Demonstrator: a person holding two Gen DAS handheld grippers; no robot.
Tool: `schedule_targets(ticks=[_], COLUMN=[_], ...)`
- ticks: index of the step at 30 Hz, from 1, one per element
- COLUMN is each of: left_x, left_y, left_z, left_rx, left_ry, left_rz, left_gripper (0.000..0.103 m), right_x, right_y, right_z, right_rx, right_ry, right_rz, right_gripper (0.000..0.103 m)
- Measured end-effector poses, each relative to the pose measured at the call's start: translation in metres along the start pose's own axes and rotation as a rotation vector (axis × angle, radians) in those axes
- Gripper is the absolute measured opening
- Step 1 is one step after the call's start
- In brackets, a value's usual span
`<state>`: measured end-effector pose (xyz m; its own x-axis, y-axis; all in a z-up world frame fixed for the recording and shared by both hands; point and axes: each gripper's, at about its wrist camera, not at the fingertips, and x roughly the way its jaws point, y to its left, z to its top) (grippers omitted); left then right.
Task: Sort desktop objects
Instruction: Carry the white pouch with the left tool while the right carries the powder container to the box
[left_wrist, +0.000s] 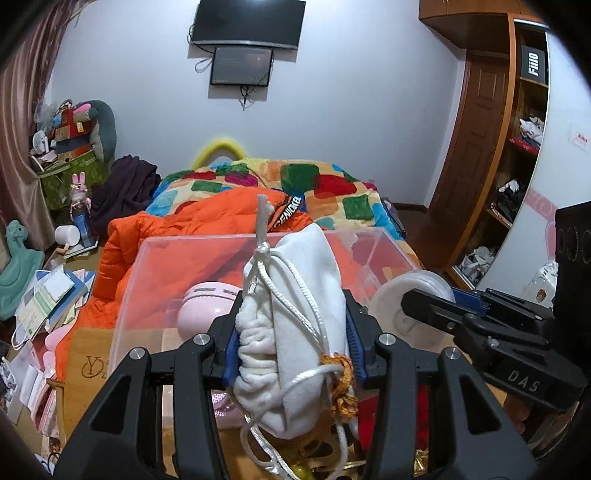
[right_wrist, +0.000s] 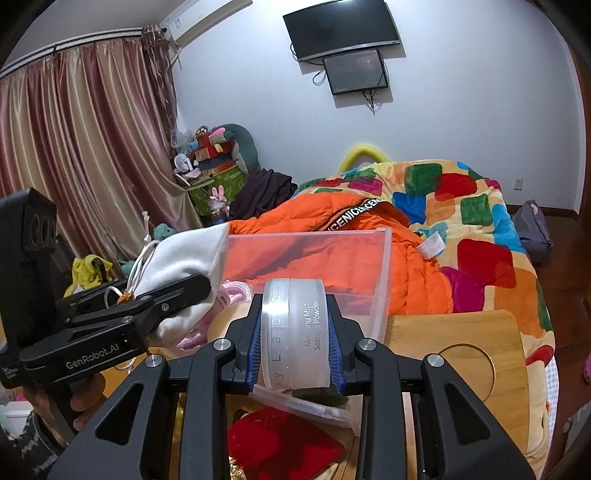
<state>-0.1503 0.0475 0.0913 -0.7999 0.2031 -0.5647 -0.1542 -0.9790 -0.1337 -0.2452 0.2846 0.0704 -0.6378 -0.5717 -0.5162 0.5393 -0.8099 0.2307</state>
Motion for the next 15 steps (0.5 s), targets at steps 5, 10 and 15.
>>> schedule_targets(ticks=[5,10,15], left_x=[0.011,0.017,0.011], left_y=[0.001,0.002,0.003], left_z=[0.0,0.001,0.001], left_rx=[-0.003,-0.013,-0.016], left_ry=[0.018,0.038,0.031], left_rz=[-0.009,-0.011,-0.008], left_gripper=[0.047,0.053,0.064], right_x=[0.005,0.014,0.025], right_y=[0.0,0.003,0.004], right_z=[0.005,0.01,0.013], right_rx=[-0.006,-0.021,0.001], right_ry=[0.0,-0.009,-0.015], right_rz=[-0.005,-0.022,-0.025], right_gripper=[0.027,0.027,0.03])
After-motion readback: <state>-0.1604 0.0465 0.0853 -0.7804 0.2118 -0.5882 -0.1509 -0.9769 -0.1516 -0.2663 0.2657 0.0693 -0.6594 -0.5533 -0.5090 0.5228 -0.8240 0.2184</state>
